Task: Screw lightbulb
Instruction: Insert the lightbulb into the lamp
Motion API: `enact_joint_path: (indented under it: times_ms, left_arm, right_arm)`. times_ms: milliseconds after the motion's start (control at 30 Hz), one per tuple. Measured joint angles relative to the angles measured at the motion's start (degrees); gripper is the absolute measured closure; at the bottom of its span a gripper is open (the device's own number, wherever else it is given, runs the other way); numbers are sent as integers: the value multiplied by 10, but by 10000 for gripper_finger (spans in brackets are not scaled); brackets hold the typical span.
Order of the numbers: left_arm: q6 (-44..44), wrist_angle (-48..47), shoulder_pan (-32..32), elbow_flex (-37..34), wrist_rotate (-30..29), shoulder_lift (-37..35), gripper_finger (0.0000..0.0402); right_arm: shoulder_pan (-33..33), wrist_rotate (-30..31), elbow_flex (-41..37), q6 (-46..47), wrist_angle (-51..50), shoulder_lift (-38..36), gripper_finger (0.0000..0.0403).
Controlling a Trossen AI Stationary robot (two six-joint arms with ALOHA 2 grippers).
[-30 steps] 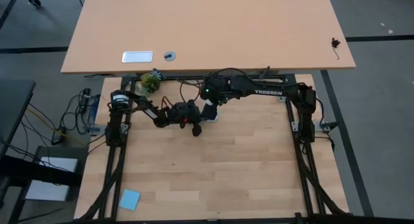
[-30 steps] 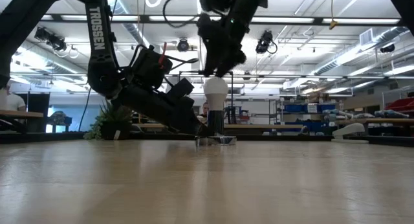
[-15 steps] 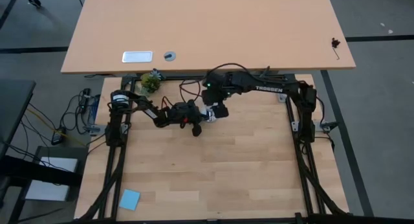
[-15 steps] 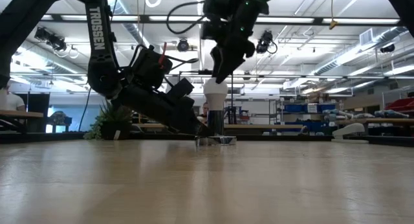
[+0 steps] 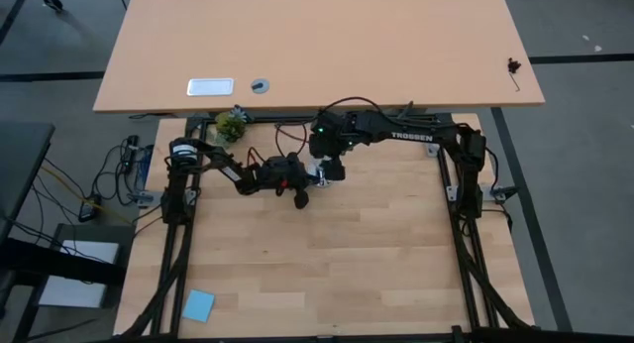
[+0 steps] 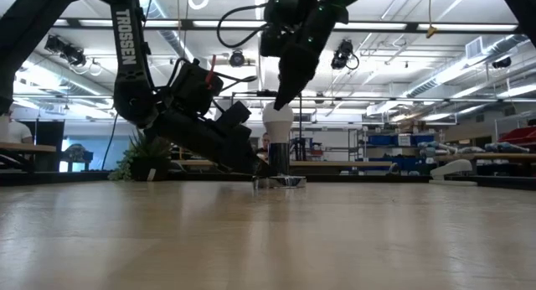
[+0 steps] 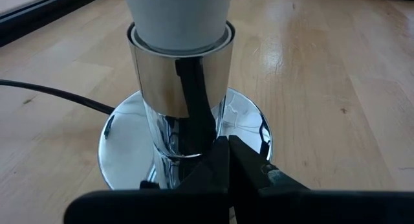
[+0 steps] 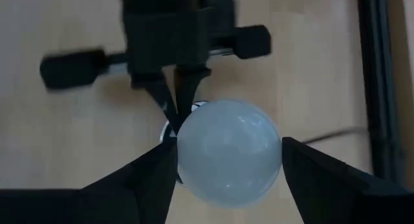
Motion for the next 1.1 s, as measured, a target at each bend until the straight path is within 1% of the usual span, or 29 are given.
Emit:
enact_joint_path:
  times_ms: [133,267,300,367,433,567,633,767,833,867,967,1100]
  left_arm:
    - [0,0,0,0,0,0,401]
    - [0,0,0,0,0,0,401]
    - [0,0,0,0,0,0,401]
    - [0,0,0,0,0,0,401]
    - [-1,0,0,0,-1,0,401]
    - [-1,0,0,0,-1,0,401]
    - [-1,0,0,0,-1,0,401]
    - [-1,0,0,0,-3,0,401]
    - [-1,0,0,0,-3,0,401]
    - [-1,0,0,0,-3,0,401]
    - [-1,0,0,0,-3,0,401]
    - [-1,0,0,0,-3,0,401]
  right_arm:
    - [2,20,0,156,-6,-1,136]
    - [11,61,0,319,-13,-1,133]
    - [14,69,0,348,-14,-1,132]
    - [18,75,0,372,-13,-1,130]
    - [22,75,0,371,-9,0,128]
    - [30,73,19,302,-31,2,122]
    - [32,70,36,243,-33,2,119]
    - [34,68,61,42,-48,-4,116]
    - [31,43,61,-47,-62,-4,117]
    - [27,23,56,-74,-63,-4,119]
    - [12,-12,47,-94,-41,3,125]
    - [-6,-18,22,-106,-16,2,130]
